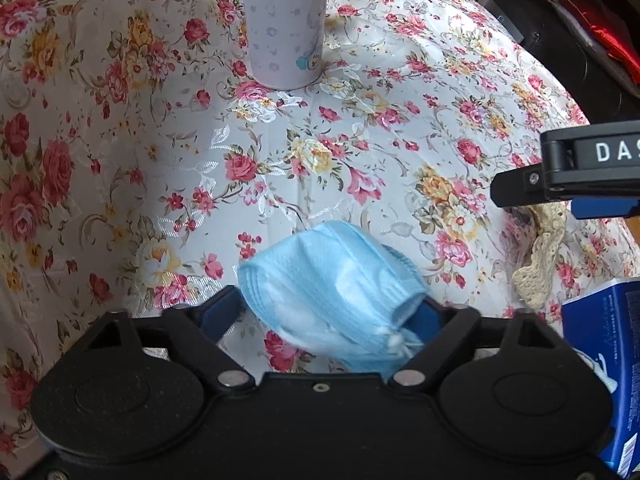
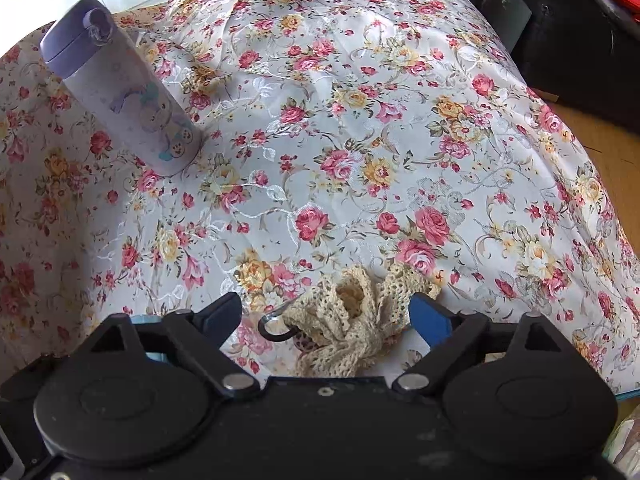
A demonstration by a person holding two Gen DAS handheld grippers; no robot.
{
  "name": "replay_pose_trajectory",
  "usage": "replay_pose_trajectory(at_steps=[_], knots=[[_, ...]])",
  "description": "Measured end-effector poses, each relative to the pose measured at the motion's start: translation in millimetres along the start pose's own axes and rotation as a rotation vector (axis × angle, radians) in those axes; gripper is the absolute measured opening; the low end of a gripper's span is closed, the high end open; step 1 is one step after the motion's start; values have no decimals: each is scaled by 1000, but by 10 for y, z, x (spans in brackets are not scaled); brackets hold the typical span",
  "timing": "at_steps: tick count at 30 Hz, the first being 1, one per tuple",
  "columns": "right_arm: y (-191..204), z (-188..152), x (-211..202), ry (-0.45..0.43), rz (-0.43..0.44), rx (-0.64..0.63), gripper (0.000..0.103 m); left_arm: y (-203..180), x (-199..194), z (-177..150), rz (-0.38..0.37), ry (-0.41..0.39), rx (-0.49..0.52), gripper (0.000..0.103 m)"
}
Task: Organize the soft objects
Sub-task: 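Lift the mask with left tool while right tool lifts the lace doily off the bedspread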
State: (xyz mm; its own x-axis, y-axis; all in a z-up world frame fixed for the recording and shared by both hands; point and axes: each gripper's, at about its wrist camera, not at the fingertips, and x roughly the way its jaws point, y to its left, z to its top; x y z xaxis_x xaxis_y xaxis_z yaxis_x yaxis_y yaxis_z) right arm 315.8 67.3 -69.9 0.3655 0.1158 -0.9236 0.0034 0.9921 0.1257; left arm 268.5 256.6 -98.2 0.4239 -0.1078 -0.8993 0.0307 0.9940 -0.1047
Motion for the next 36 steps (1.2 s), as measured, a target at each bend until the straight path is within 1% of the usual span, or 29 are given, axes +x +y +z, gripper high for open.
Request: replay_pose_trajectory(at_steps=[1, 3, 6, 9, 12, 13, 14, 16, 17, 18, 21, 27, 28, 29, 33, 36], knots=[[-2, 3, 7, 3, 0, 4, 92, 16, -3, 11, -2, -3, -8, 75], [-6, 5, 26, 9, -8, 13, 94, 68, -18, 22, -14, -3, -35, 74], [10, 1, 100, 41, -21, 9, 95, 148, -47, 34, -25, -11, -77, 74], [26, -9, 210, 73, -26, 20, 96, 204, -55, 43, -21, -16, -109, 74], [46, 1, 290, 79, -60, 32, 96, 250, -64, 52, -24, -21, -133, 74], [57, 1, 315, 85, -71, 28, 93, 264, -65, 55, -26, -22, -140, 74], [79, -6, 336, 88, -96, 14, 88, 276, -63, 56, -28, -22, -146, 74], [138, -34, 338, 72, -163, -41, 59, 296, -65, 59, -28, -24, -155, 74], [161, -46, 314, 60, -171, -68, 51, 303, -68, 60, -29, -27, -158, 74], [171, -51, 282, 60, -156, -82, 50, 310, -71, 61, -29, -29, -162, 74], [156, -56, 163, 59, -101, -63, 47, 329, -88, 60, -27, -37, -169, 74], [195, -129, -220, 13, -35, -61, 47, 384, -167, 50, -17, -70, -187, 73], [211, -156, -307, 4, -23, -63, 47, 397, -188, 48, -14, -79, -191, 66], [222, -186, -389, -5, -8, -64, 47, 413, -214, 43, -16, -87, -198, 61], [268, -391, -787, -46, 58, -88, 48, 470, -342, 2, -11, -140, -219, 61], [323, -589, -1016, -63, 85, -130, 48, 516, -431, -28, 2, -173, -237, 61]])
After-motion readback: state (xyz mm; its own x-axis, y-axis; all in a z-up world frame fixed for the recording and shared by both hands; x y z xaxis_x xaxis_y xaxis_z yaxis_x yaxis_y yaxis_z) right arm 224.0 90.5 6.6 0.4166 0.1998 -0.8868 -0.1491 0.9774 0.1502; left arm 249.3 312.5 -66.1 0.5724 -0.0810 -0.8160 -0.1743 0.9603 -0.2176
